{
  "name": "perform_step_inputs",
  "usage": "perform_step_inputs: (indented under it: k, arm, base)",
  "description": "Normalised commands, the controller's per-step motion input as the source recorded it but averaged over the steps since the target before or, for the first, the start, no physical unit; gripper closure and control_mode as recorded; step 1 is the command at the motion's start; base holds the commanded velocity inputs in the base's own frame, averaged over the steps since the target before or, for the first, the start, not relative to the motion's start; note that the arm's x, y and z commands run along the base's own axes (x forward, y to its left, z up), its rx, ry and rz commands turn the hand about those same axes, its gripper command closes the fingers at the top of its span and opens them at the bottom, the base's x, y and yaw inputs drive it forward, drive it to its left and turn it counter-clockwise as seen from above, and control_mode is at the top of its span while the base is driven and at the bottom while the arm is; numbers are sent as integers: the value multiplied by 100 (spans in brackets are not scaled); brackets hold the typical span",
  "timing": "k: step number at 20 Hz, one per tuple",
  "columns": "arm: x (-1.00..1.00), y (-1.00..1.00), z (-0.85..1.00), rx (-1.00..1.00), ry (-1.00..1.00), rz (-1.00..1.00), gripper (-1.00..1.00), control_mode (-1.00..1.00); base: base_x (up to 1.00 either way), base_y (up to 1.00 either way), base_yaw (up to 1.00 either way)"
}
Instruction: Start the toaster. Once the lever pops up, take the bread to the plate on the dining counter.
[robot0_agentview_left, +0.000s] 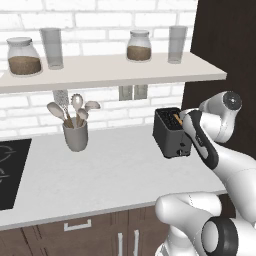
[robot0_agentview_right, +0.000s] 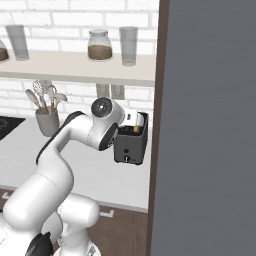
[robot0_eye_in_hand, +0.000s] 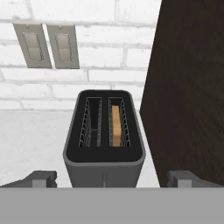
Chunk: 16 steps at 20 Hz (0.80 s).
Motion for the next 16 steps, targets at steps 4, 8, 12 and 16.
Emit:
perform_step_inputs:
  k: [4,8,12,16]
  arm:
    - [0,0,0,0,0,0,-100,-100]
    - [0,0,0,0,0,0,-100,-100]
    - [0,0,0,0,0,0,-100,-100]
    - [0,0,0,0,0,0,-100,-100]
  base:
    - [0,0,0]
    - [0,0,0]
    - [0,0,0]
    - [0,0,0]
